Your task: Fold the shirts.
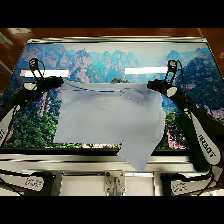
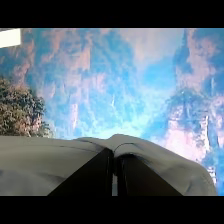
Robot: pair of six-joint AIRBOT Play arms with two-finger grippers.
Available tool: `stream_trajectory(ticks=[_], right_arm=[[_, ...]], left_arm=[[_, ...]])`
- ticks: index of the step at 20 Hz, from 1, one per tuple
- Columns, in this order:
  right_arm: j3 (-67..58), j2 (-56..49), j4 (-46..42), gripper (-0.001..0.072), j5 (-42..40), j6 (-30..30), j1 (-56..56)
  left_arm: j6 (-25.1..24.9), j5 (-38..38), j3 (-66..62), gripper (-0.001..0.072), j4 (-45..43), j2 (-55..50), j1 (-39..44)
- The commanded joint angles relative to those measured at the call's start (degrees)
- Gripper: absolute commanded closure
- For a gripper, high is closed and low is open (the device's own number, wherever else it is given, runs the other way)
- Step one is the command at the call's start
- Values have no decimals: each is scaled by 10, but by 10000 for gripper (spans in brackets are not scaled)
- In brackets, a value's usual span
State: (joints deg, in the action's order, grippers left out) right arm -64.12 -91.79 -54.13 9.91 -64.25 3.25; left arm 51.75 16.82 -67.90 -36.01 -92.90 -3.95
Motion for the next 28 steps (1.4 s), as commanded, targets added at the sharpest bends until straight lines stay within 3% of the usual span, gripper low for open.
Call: stream_trajectory(ticks=[1,3,6,11,15,22,24,26,28], right_arm=[[0,21,-1,644,137,-9,-26],[0,42,-19,644,217,-38,-56],[0,51,-73,645,336,-143,-98],[0,18,-107,644,451,-196,-99],[0,1,-109,644,462,-226,-87],[0,35,-125,644,474,-253,-108],[0,34,-135,644,476,-271,-106],[0,30,-138,644,475,-276,-102],[0,26,-138,644,476,-277,-102]], left_arm=[[6,158,-2,671,-5,-6,-42],[34,252,-2,671,-11,-6,-77],[116,339,-2,671,-85,-9,-110],[154,399,-2,671,-129,-29,-102],[181,399,-2,671,-131,-30,-93],[202,468,-2,671,-148,-30,-115],[204,462,-2,672,-162,-30,-116],[250,436,-2,671,-193,-30,-117],[255,427,-2,671,-188,-30,-116]])
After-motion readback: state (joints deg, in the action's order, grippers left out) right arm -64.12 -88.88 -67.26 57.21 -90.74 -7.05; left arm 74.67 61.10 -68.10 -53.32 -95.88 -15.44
